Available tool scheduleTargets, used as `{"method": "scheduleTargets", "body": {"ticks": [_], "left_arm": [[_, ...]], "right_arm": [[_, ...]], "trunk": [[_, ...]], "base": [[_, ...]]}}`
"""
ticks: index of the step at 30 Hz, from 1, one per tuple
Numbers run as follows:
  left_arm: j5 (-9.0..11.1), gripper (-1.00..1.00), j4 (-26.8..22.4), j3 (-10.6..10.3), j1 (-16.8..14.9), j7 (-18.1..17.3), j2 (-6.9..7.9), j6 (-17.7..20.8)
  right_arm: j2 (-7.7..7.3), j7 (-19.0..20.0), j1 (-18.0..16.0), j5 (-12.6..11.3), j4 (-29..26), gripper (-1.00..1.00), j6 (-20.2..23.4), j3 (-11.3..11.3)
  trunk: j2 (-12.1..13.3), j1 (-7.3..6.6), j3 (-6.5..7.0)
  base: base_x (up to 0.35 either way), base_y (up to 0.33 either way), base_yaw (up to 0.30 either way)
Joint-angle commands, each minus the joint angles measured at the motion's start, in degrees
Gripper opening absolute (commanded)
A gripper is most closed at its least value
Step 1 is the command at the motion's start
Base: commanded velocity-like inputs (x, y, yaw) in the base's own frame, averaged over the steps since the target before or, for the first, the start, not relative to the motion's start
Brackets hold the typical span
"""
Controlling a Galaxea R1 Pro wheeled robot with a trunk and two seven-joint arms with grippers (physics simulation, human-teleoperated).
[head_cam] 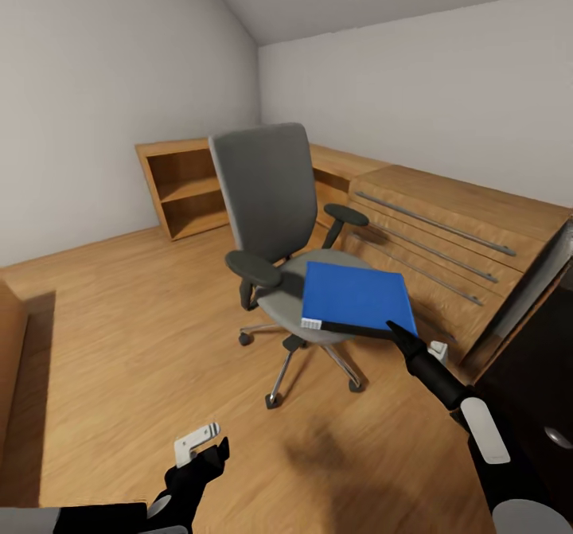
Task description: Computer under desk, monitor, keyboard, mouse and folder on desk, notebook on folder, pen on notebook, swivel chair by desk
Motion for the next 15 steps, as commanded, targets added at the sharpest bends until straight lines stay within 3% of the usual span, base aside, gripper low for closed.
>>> {"method": "scheduleTargets", "body": {"ticks": [1,5,15], "left_arm": [[0.12,1.0,-0.04,-0.14,-0.09,0.12,-0.1,-0.15],[0.12,1.0,0.06,-0.13,-0.09,0.1,-0.26,-0.13],[0.12,1.0,0.22,-0.18,-0.09,0.04,-0.3,-0.11]], "right_arm": [[-0.01,0.16,-0.03,-0.4,0.02,-1.0,0.51,-0.1],[-0.07,0.41,-0.02,-0.4,-0.02,-1.0,0.55,-0.1],[-0.03,0.48,0.01,-0.74,0.05,-1.0,0.68,-0.1]], "trunk": [[0.39,-0.27,0.14],[2.0,-1.15,0.85],[6.01,-3.34,2.65]], "base": [[-0.333,0.0,0.0],[-0.264,0.0,0.0],[-0.038,0.0,0.0]]}}
